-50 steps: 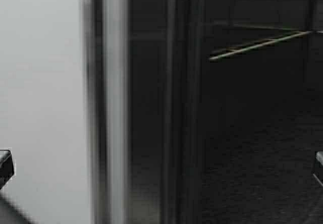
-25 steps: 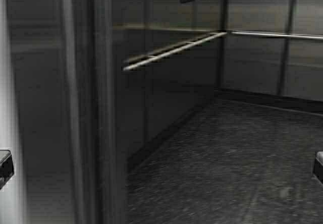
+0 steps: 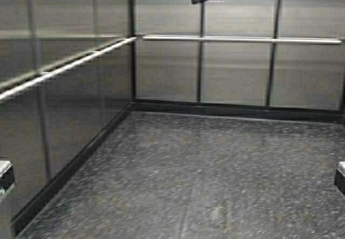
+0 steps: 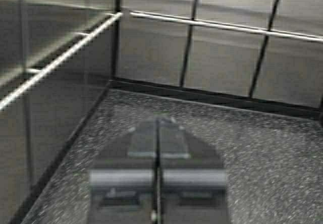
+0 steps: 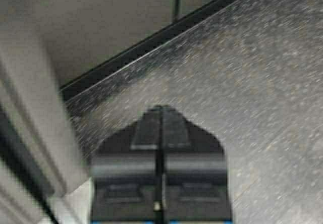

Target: Navigate to elevator, push the call button, then enter the elevator

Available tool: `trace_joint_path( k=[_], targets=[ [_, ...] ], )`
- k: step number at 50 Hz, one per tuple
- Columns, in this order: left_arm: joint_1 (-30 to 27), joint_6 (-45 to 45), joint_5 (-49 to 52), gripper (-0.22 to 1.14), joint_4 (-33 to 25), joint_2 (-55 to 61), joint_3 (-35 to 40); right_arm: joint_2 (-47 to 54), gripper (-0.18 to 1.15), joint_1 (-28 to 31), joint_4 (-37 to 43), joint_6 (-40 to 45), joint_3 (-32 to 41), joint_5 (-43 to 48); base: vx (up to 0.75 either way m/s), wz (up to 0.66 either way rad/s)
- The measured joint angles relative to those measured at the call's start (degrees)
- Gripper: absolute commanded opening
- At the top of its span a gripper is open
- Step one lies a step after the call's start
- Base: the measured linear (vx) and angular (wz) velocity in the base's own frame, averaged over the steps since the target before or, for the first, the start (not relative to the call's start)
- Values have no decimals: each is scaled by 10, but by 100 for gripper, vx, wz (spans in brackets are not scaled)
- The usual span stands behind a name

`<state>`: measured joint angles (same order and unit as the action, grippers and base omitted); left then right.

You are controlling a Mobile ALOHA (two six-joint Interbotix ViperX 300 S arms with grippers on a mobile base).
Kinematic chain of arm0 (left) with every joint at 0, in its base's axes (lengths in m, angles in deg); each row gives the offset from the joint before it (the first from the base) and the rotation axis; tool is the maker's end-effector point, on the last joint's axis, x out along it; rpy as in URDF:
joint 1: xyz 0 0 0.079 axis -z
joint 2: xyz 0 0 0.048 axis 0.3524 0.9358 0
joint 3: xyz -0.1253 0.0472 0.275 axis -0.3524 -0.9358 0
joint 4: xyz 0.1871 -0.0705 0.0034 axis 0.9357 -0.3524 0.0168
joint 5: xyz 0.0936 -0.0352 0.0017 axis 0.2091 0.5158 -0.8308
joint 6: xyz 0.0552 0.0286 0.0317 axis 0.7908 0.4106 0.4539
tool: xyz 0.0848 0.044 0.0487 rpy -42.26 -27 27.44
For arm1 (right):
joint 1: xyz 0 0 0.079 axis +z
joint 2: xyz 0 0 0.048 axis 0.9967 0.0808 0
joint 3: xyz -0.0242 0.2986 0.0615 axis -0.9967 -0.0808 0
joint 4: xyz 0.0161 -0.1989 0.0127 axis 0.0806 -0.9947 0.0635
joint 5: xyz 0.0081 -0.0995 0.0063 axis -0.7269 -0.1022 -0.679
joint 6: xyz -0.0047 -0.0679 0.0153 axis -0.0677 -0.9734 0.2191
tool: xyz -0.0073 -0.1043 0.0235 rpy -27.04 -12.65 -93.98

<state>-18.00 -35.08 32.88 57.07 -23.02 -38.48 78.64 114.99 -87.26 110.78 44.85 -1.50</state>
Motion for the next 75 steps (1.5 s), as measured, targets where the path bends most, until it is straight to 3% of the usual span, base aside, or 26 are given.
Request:
trace_joint_path(
  k=[57,68,75],
  targets=[
    [0,-4,-1,2,-3,-30,-2,10,7,7,0,-4,-14,11,50,-19],
    [2,11,-8,2,15,61,17,24,7,-13,0,-11,-17,-4,56,-28],
    [18,-7,-4,2,8,11,10,38,7,-14,1,-14,-28,-8,27,-30]
  ],
)
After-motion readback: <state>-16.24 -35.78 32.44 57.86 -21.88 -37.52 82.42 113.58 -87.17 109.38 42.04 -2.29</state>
